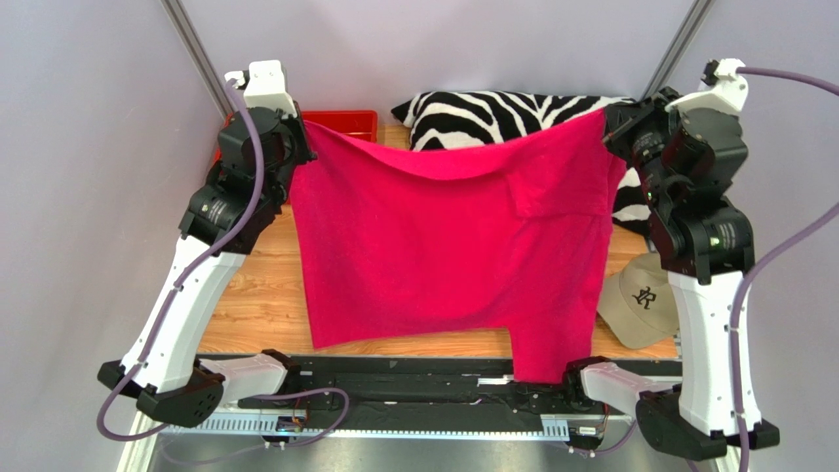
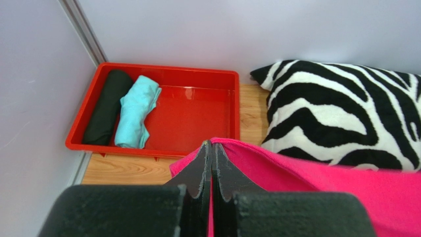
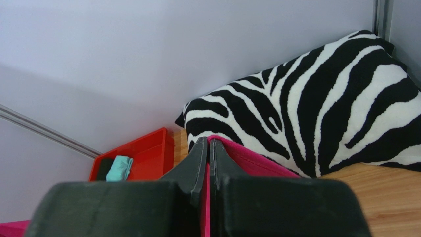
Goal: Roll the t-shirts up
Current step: Flatten out the T-shirt at the center of the board.
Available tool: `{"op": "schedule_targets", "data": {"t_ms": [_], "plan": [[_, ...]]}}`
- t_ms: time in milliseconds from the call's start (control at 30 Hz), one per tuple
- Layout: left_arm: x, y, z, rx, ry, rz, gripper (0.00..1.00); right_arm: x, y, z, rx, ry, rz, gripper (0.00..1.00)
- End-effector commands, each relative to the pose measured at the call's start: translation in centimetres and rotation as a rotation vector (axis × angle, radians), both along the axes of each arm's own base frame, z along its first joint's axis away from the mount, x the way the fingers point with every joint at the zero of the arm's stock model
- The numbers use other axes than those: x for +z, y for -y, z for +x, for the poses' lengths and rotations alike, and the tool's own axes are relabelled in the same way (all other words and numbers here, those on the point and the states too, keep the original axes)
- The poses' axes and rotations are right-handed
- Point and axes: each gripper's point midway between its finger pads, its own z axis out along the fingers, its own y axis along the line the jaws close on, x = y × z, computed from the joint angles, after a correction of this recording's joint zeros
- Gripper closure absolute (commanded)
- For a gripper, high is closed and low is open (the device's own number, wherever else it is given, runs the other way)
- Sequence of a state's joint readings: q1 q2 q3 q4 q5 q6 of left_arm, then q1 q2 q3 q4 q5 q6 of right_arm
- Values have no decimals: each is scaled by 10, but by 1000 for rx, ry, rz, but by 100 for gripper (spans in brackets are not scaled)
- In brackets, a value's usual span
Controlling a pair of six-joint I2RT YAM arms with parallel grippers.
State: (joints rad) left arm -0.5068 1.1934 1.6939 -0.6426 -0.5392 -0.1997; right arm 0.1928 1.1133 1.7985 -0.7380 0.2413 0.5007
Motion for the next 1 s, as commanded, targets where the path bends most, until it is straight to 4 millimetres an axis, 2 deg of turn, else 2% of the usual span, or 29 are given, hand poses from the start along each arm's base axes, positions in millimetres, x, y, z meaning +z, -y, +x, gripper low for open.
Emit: {"op": "schedule_targets", "data": {"t_ms": [0, 33, 367, 533, 633, 800, 967], "plan": [[62, -14, -5, 19, 177, -87, 100, 52, 3, 1, -10, 167, 12, 100], [65, -17, -5, 27, 182, -84, 100, 53, 2, 5, -10, 165, 14, 100], [137, -45, -39, 63, 347, -98, 100, 121, 3, -19, 9, 324, 81, 100], [148, -45, -39, 63, 369, -93, 100, 146, 0, -20, 27, 399, 99, 100], [152, -45, -41, 58, 375, -100, 100, 152, 1, -23, 25, 413, 111, 100], [147, -50, -49, 63, 374, -94, 100, 140, 1, -29, 27, 389, 114, 100], [146, -47, -44, 58, 372, -96, 100, 137, 2, -22, 15, 375, 105, 100]]}}
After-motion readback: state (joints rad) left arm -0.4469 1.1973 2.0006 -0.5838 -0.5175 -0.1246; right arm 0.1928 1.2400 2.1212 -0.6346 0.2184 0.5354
